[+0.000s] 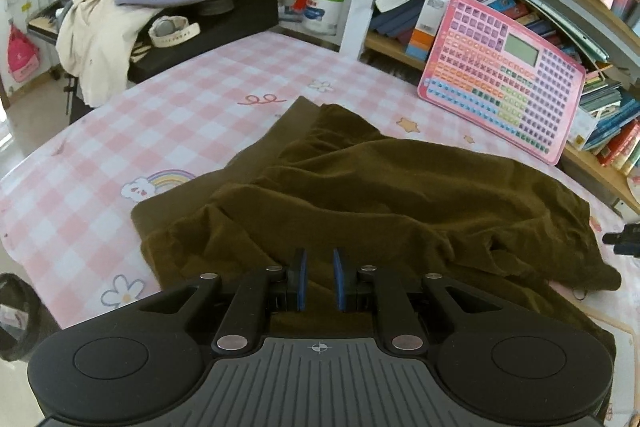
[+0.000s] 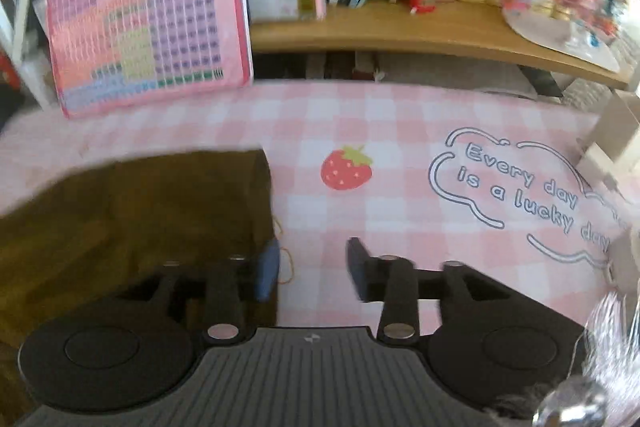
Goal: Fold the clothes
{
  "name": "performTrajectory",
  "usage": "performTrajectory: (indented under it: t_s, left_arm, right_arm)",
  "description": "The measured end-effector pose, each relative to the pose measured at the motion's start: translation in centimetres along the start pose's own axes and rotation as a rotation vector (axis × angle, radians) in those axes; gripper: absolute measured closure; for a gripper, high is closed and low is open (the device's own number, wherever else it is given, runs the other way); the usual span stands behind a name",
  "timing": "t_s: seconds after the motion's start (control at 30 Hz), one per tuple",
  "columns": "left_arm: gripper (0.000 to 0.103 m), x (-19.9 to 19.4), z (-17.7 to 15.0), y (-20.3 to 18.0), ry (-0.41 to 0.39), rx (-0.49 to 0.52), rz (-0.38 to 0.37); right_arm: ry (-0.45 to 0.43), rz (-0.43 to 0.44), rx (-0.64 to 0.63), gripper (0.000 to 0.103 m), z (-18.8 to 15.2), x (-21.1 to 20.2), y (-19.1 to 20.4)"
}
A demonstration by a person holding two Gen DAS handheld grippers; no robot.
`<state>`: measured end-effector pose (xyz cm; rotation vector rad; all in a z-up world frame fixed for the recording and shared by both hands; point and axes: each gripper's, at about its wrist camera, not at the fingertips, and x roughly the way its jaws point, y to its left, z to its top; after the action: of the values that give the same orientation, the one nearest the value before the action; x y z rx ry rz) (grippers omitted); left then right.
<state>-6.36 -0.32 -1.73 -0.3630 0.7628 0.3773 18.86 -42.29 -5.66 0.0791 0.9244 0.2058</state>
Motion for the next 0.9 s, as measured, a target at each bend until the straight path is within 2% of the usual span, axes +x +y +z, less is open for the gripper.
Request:
performTrajectory:
  t_s: [0.07,0.17,0.33,0.43,0.47,0.5,0.53,0.57,0.6,0.63,0.7,0.8,0.87,0.9]
  left_arm:
    - [0.088,0.4,0.2,-0.4,0.004,0.012,-0.003]
    - [0.088,0.6,0.6,-0.7,0.002,0.027,-0.009]
    - [0.088,0.9,1.7,-0.6,-0.022,0.046,-0.014]
    - [0.088,1.2,2.7,-0.3,-0.038,0.051,-0.02]
    - [0.088,1.4,3.0,-0.2,-0.044,0.053,-0.024]
    - [0.088,1.6,3.4,-0.2,-0.051,0.058,-0.029]
    - [0.088,1.7,3.8,-0.1,-0.058,0.064,-0.034]
    - [0.088,1.9,4.2,-0.1,-0.064,0.071,-0.04]
    - [0.088,2.1,4.6,0.0,-0.071,0.078,-0.046]
    - [0.088,2.2,5.0,0.2,-0.078,0.084,-0.053]
    - [0.088,2.6,5.8,0.6,-0.091,0.094,-0.066]
    - [0.088,3.5,7.1,1.5,-0.1,0.105,-0.083]
    - [0.088,4.5,8.1,2.2,-0.093,0.112,-0.096]
    - [0.088,5.0,8.6,2.5,-0.087,0.115,-0.102]
  right_arm:
    - [-0.021,0.056,0.012,0.061,-0.3,-0.7,0.2]
    - [-0.034,0.151,0.014,0.052,-0.6,-1.5,1.3]
    - [-0.011,0.174,0.078,0.048,-1.7,-1.7,1.8]
    - [0.036,0.143,0.05,0.049,-3.1,-1.1,2.5]
    - [0.054,0.125,0.036,0.052,-3.6,-0.9,2.8]
    - [0.065,0.098,0.021,0.063,-3.9,-0.6,3.1]
    - [0.062,0.076,0.0,0.07,-4.2,-0.5,3.4]
    - [0.057,0.069,-0.025,0.086,-4.3,-0.6,3.5]
    - [0.055,0.08,-0.037,0.091,-4.2,-0.8,3.6]
    - [0.039,0.087,-0.046,0.1,-4.0,-1.2,3.8]
    - [-0.036,0.059,-0.075,0.099,-3.5,-2.8,4.3]
    - [-0.208,0.075,-0.063,0.099,-3.0,-6.4,5.0]
    - [-0.212,0.015,-0.041,0.099,-3.2,-6.6,5.3]
    - [-0.167,-0.023,-0.02,0.098,-3.5,-5.7,5.1]
